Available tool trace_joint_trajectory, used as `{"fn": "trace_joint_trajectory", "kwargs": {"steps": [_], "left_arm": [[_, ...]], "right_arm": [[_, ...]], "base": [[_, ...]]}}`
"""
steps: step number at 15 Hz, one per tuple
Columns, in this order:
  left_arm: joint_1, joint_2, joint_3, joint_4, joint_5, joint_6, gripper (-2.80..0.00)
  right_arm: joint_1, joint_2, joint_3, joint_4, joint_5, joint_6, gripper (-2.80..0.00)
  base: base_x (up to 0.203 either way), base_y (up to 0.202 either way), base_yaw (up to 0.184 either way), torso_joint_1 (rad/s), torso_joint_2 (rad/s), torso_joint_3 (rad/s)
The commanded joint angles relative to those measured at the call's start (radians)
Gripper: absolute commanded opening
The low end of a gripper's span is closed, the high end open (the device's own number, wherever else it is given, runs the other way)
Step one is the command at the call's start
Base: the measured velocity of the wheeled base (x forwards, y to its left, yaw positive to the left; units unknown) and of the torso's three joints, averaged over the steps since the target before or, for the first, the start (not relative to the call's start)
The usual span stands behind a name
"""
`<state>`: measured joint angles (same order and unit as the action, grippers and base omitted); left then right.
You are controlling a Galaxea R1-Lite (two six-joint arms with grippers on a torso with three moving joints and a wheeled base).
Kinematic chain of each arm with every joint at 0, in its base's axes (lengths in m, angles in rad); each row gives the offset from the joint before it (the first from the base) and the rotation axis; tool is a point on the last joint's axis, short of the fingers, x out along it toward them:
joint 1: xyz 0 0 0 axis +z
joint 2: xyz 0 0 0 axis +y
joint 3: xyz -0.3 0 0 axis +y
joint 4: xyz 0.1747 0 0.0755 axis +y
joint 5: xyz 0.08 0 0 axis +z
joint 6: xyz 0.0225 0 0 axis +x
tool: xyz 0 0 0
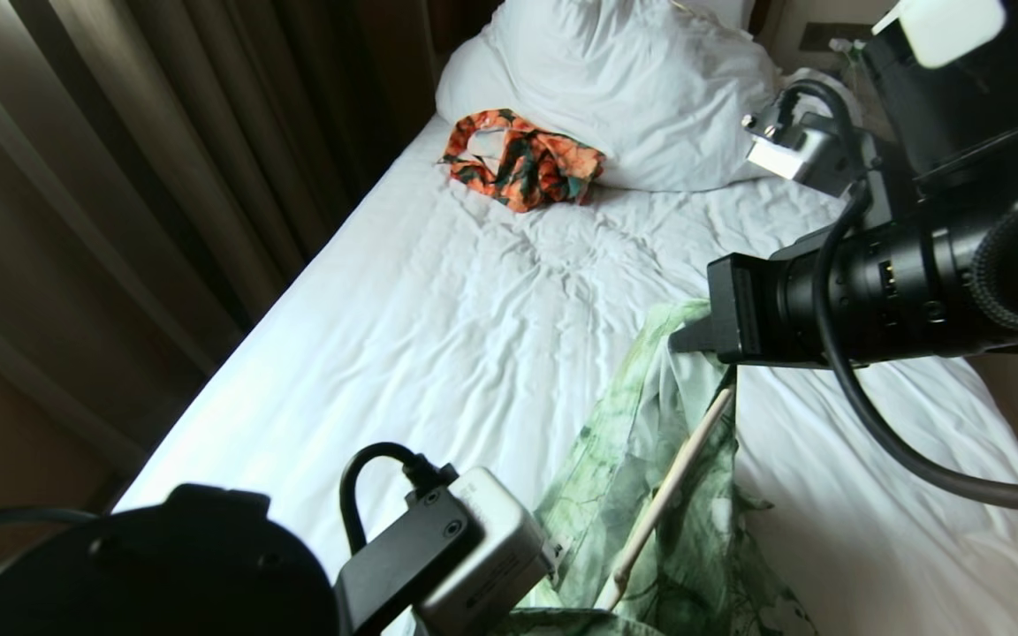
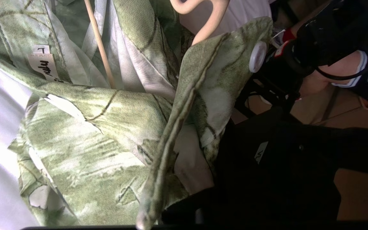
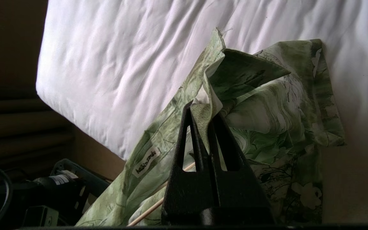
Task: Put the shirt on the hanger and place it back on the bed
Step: Hook the other side of the shirt onto the hanger
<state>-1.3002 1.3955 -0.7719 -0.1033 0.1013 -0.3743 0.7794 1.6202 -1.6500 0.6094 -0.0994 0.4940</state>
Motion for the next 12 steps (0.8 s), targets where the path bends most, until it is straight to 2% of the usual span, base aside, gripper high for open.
{"fn": "trace_joint_trajectory", "kwargs": {"steps": [1,3,6,9,12], "left_arm": [[0.048,0.045,-0.003,-0.058,-0.053,-0.001,-2.80],[0.085,0.072,0.001,-0.152,-0.087,-0.001,-2.80],[0.117,0.140,0.002,-0.280,-0.091,-0.003,-2.80],[0.128,0.224,0.025,-0.458,-0.093,-0.003,-2.80],[0.135,0.314,0.036,-0.633,-0.089,0.004,-2.80]], "right_arm": [[-0.002,-0.043,0.018,0.003,0.018,0.003,-2.80],[-0.003,-0.065,0.040,0.003,0.020,0.003,-2.80],[-0.021,-0.094,0.067,0.001,0.033,0.002,-2.80],[-0.044,-0.117,0.083,-0.038,0.088,-0.007,-2.80],[-0.073,-0.138,0.155,-0.114,0.148,-0.051,-2.80]], "base": [[0.000,0.000,0.000,0.000,0.00,0.000],[0.000,0.000,0.000,0.000,0.00,0.000],[0.000,0.000,0.000,0.000,0.00,0.000],[0.000,0.000,0.000,0.000,0.00,0.000],[0.000,0.000,0.000,0.000,0.00,0.000]]}}
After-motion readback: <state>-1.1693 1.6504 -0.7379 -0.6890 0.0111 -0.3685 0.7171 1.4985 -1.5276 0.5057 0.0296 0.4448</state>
